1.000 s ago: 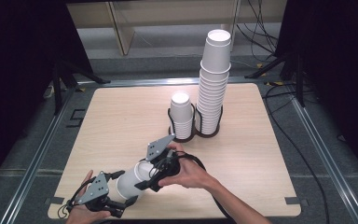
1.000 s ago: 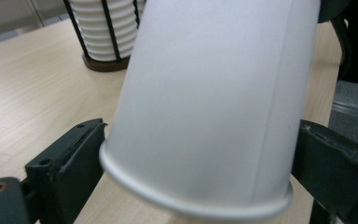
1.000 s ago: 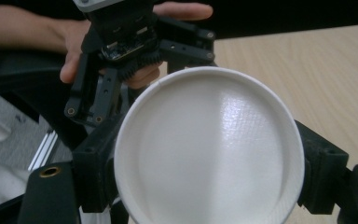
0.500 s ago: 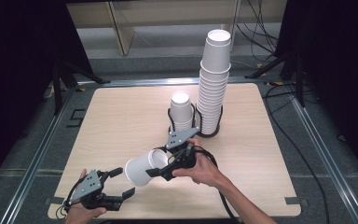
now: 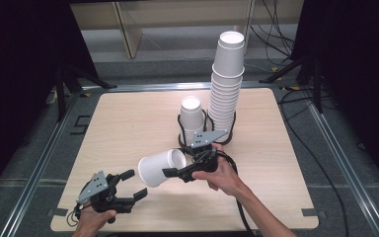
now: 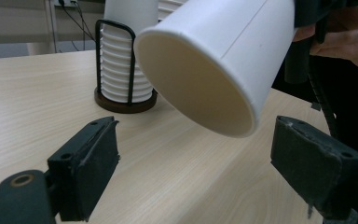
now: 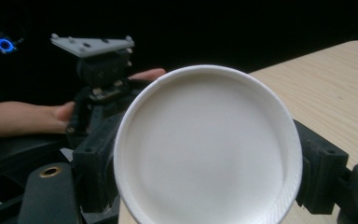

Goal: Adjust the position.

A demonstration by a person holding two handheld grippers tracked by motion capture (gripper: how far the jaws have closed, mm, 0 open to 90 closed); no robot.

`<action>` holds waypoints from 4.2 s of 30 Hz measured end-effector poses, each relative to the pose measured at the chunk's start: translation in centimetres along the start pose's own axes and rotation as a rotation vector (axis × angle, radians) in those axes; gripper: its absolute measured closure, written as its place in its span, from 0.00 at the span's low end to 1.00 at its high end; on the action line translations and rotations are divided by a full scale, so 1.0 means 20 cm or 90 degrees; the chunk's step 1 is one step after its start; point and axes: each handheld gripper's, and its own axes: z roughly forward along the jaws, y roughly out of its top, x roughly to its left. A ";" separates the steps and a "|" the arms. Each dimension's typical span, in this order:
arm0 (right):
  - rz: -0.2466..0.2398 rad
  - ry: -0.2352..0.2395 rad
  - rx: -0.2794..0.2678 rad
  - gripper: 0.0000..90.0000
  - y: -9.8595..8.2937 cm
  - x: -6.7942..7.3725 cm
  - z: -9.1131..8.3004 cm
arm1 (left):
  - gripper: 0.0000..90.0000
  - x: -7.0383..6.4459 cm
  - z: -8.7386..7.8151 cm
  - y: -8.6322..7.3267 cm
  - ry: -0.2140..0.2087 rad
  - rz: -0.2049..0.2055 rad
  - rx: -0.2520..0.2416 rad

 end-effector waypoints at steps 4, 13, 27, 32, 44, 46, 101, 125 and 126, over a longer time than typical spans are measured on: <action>0.009 0.023 -0.011 0.27 0.00 0.01 -0.01 | 0.16 0.01 0.05 0.00 -0.019 0.016 0.008; -0.006 0.041 0.004 0.27 -0.03 0.01 0.03 | 0.14 -0.02 0.10 0.00 -0.047 0.057 0.015; -0.002 0.070 0.020 0.27 -0.09 0.02 0.10 | 0.15 -0.04 0.09 -0.01 -0.058 0.085 0.024; 0.006 0.067 0.010 0.27 -0.09 0.01 0.08 | 0.11 -0.03 0.09 -0.01 -0.039 0.082 0.025; 0.008 0.084 0.005 0.28 -0.08 0.00 0.04 | 0.00 -0.02 0.06 0.00 -0.017 0.115 0.015; 0.009 0.084 0.007 0.28 -0.08 0.00 0.04 | 0.00 -0.03 0.06 0.00 -0.011 0.121 0.017; 0.031 0.096 0.044 0.17 -0.10 -0.02 0.06 | 0.16 -0.06 0.06 0.01 -0.068 0.187 0.070; -0.237 -0.024 0.300 0.18 -0.02 0.18 0.10 | 0.17 -0.09 0.08 -0.01 -0.082 0.226 0.169; -0.237 -0.020 0.306 0.18 -0.03 0.19 0.11 | 0.17 -0.09 0.08 -0.01 -0.083 0.227 0.168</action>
